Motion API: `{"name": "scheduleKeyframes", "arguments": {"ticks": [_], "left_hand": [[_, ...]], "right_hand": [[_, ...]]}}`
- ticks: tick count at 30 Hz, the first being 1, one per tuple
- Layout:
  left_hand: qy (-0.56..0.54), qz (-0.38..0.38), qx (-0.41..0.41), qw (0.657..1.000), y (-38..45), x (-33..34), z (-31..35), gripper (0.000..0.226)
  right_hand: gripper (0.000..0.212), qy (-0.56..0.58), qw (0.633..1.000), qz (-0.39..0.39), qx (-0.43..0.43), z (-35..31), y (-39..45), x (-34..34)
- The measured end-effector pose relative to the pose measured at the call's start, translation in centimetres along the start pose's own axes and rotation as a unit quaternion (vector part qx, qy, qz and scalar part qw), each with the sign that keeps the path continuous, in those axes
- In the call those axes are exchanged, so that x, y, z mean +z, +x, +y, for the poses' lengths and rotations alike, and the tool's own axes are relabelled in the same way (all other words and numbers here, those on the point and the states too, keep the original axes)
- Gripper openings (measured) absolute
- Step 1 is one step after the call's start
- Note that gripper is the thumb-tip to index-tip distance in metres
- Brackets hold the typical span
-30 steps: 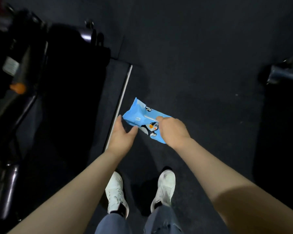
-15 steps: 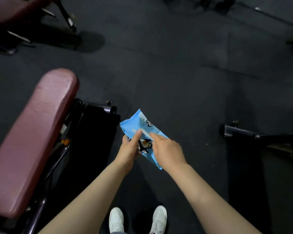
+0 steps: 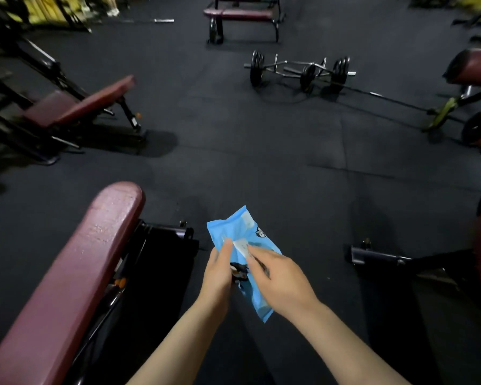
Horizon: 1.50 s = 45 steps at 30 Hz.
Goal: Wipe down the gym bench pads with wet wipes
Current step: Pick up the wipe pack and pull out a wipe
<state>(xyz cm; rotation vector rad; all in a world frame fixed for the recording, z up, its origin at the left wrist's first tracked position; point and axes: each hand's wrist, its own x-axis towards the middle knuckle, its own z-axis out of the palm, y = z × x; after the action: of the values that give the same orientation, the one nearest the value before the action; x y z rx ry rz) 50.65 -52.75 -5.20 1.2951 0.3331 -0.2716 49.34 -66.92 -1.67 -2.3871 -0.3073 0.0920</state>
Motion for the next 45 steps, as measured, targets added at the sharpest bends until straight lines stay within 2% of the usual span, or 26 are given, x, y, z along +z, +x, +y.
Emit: {"name": "scheduleKeyframes", "arguments": {"ticks": [4,6,10,13,15,17,19,21,25,28,30,33,39,43,45], "left_hand": [[0.021,0.039,-0.006,0.999,-1.7,1.6,0.3,0.044],[0.021,0.047,-0.013,0.999,-2.3,1.9,0.3,0.042],[0.027,0.041,-0.035,0.998,-3.0,2.1,0.8,0.043],[0.022,0.029,-0.033,0.999,-3.3,2.5,1.2,0.043],[0.017,0.028,-0.029,0.999,-3.4,3.0,1.5,0.042],[0.021,0.024,-0.027,0.999,-3.6,3.7,1.8,0.043],[0.015,0.017,-0.03,0.999,-3.7,4.3,2.0,0.046],[0.0,0.012,-0.031,0.999,-3.9,4.8,2.4,0.049],[0.021,0.0,-0.008,1.0,-4.1,5.5,2.7,0.045],[0.062,-0.002,0.017,0.998,-4.6,5.9,2.5,0.04],[0.078,-0.007,0.02,0.997,-4.8,6.1,2.3,0.04],[0.1,-0.017,0.017,0.995,-5.3,6.1,2.3,0.037],[0.129,-0.099,0.003,0.987,-6.0,6.0,3.3,0.041],[0.151,-0.168,0.059,0.972,-6.1,6.0,3.6,0.037],[0.154,-0.163,0.064,0.972,-6.1,5.9,3.5,0.032]], "right_hand": [[0.035,0.004,0.999,0.004,0.049,0.6,-1.6,-1.9],[0.034,0.046,0.995,0.008,0.086,1.4,-2.1,-2.8],[0.026,0.127,0.983,0.06,0.121,3.2,-2.9,-4.8],[0.017,0.097,0.983,0.105,0.115,3.9,-3.6,-5.6],[0.03,-0.018,0.986,0.143,0.087,3.8,-4.0,-6.0],[0.041,-0.11,0.98,0.167,0.02,3.3,-4.5,-6.3],[0.033,-0.121,0.98,0.14,-0.077,2.9,-4.9,-6.6],[0.024,-0.099,0.982,0.094,-0.128,2.7,-5.3,-6.8],[0.025,-0.123,0.977,0.114,-0.134,2.9,-5.3,-6.8],[0.008,-0.117,0.972,0.143,-0.147,2.8,-5.1,-6.9],[0.012,-0.072,0.979,0.144,-0.127,2.8,-5.0,-7.1],[0.011,0.022,0.992,0.117,-0.033,2.4,-5.0,-7.4],[0.019,0.024,0.995,0.092,0.014,1.9,-4.9,-6.9],[0.015,0.057,0.993,0.101,0.037,1.6,-5.1,-7.1],[0.024,0.084,0.988,0.117,0.049,1.4,-4.9,-7.2]]}}
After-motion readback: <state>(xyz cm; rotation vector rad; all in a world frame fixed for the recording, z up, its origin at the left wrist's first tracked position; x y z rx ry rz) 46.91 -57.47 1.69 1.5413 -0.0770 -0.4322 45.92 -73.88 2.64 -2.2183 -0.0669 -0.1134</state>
